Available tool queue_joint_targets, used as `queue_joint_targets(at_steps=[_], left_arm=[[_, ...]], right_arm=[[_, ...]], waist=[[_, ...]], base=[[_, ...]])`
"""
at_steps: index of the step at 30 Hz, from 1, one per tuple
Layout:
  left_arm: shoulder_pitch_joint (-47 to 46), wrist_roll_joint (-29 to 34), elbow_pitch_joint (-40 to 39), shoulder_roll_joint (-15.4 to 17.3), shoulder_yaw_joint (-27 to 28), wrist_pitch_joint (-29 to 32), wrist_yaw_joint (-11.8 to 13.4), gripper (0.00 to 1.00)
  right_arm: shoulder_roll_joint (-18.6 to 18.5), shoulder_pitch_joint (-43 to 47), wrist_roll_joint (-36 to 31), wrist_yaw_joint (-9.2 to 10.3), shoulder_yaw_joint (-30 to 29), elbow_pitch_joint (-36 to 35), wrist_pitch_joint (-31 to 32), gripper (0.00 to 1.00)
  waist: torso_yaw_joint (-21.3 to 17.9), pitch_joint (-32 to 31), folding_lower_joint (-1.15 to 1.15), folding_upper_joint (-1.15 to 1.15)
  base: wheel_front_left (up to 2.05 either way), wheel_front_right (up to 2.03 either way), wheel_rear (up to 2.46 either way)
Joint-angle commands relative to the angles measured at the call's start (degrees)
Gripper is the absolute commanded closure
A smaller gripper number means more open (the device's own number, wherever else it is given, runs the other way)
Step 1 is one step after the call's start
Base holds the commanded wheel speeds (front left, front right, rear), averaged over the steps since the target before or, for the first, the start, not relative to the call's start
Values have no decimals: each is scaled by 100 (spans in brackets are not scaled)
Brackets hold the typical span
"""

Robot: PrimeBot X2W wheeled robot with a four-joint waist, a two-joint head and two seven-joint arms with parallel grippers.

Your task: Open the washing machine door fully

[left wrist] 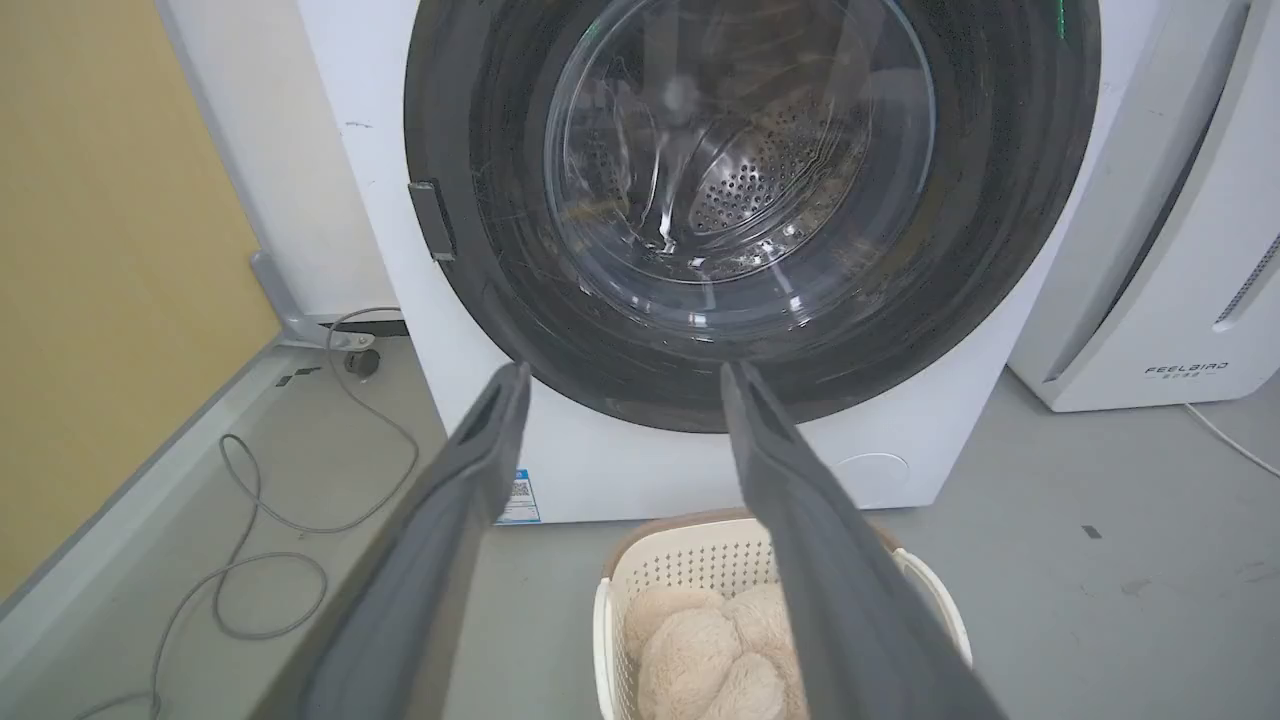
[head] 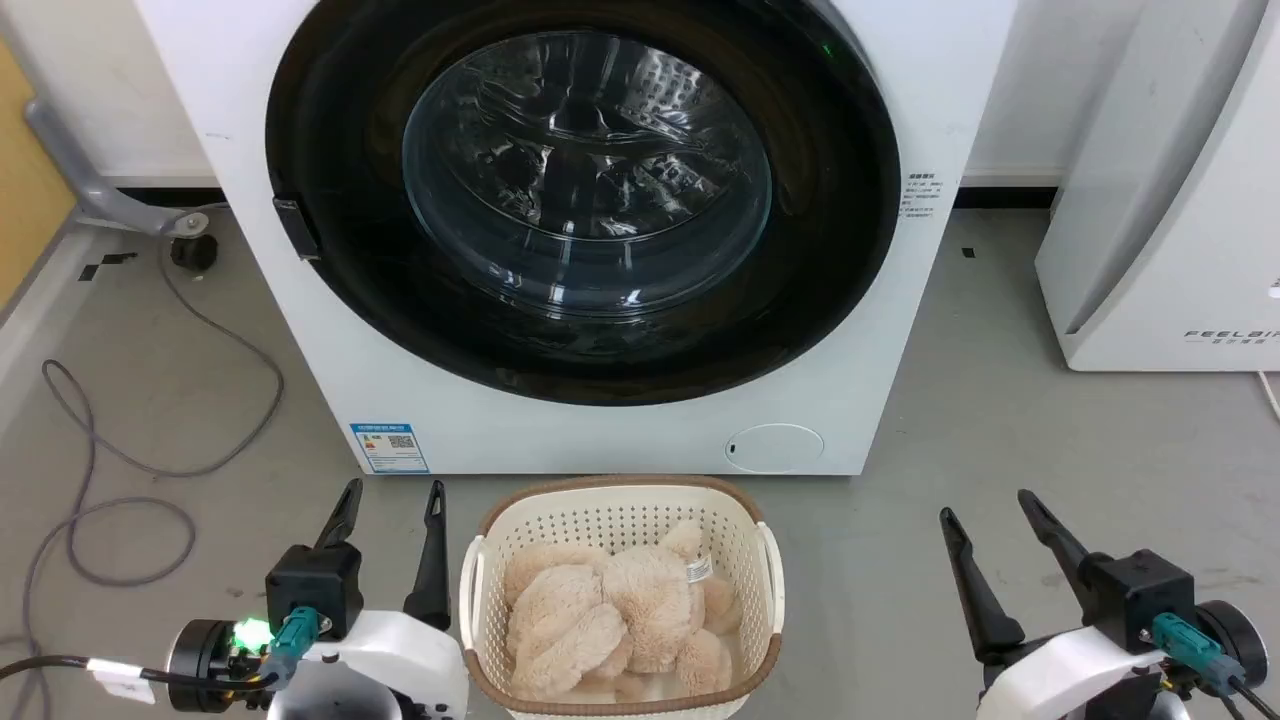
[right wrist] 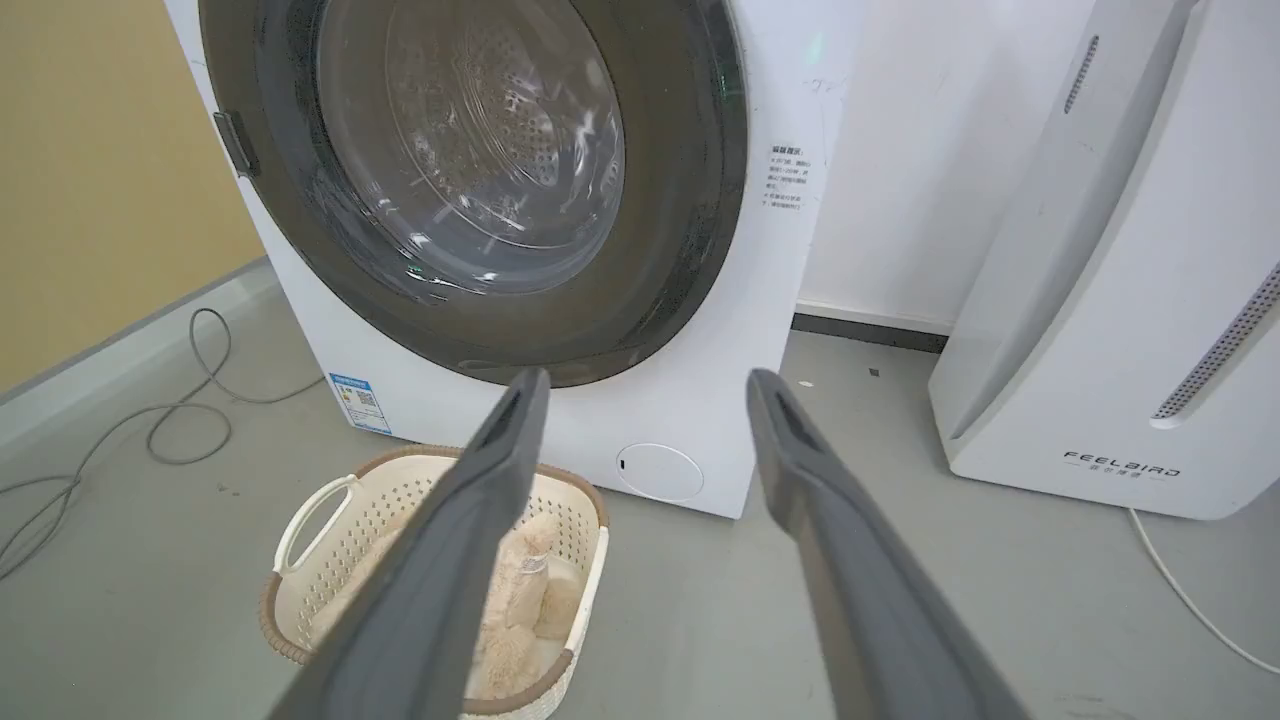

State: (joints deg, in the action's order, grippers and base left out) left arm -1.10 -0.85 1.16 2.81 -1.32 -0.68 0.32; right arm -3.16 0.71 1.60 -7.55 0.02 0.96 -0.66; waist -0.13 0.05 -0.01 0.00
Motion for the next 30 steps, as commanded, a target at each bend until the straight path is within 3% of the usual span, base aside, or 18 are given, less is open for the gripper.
queue_joint_targets(at_steps=[1,3,4,5,13,30], left_arm=[[-39,-65,29,3,-37,-69,-3,0],[-47,-80,42,3,-63,-93,2,0],[-50,-89,48,3,-77,-105,5,0],[-53,-96,53,3,-90,-117,8,0],[-73,-174,103,3,-206,-225,29,0],[-199,-306,121,4,-369,-428,87,0]], right_arm=[[3,28,58,1,-9,23,-70,0],[3,32,74,1,-14,35,-94,0],[3,34,85,1,-16,42,-106,62],[3,37,98,1,-18,48,-118,100],[5,41,489,1,-41,74,-226,100],[8,-496,3486,2,-337,271,-429,100]], waist=[[-2,0,1,0],[-4,1,1,0],[-4,1,1,0],[-5,1,1,0],[-14,3,1,0],[-67,191,1,0]], base=[[0,0,0],[0,0,0],[0,0,0],[0,0,0],[0,0,0],[0,0,0]])
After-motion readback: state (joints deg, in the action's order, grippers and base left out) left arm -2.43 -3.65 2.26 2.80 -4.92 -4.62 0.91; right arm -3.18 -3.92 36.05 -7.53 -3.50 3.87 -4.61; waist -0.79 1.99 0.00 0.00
